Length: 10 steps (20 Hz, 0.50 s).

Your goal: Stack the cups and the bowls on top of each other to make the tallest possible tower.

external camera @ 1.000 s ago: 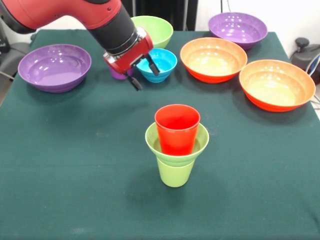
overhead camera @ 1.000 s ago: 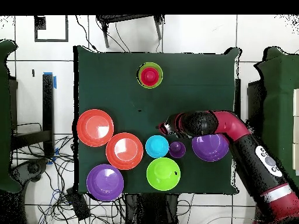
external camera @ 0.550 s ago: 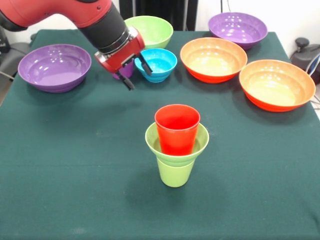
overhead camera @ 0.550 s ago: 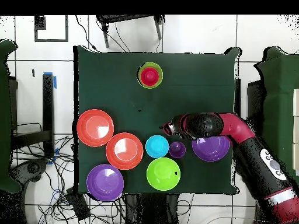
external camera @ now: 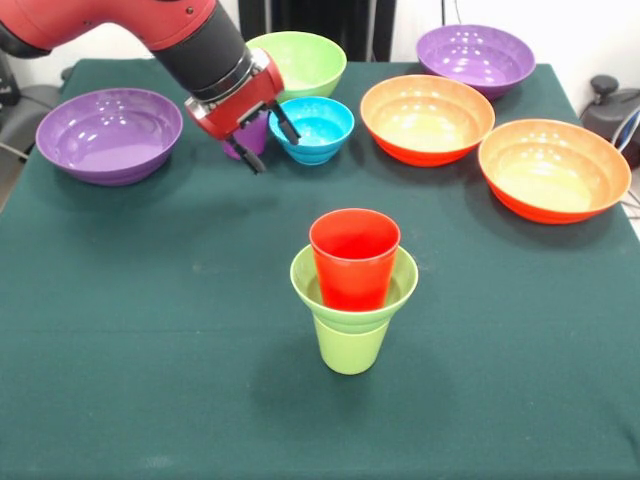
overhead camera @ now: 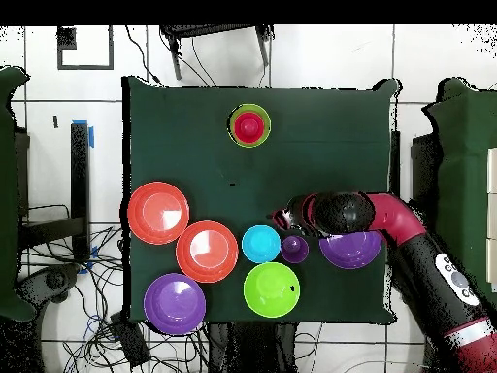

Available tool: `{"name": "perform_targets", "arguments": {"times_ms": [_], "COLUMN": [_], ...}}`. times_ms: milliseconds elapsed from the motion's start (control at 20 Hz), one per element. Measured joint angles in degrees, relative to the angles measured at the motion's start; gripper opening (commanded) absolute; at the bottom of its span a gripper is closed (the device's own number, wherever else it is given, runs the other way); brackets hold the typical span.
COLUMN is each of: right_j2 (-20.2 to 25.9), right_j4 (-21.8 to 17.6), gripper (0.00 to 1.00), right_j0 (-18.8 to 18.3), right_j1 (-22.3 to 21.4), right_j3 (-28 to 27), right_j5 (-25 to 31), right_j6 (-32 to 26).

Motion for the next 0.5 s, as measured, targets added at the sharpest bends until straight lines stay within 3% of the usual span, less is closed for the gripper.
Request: {"name": "perform_targets", "arguments": {"times_ms": [500], "right_j2": [0.00], "right_j4": [-0.24], "gripper": [1.00], "right_j0": [-1.19], "right_j1": [-0.02], "right_j3": [4.97], "right_j5": [-0.25], "right_j6": [0.00]}}
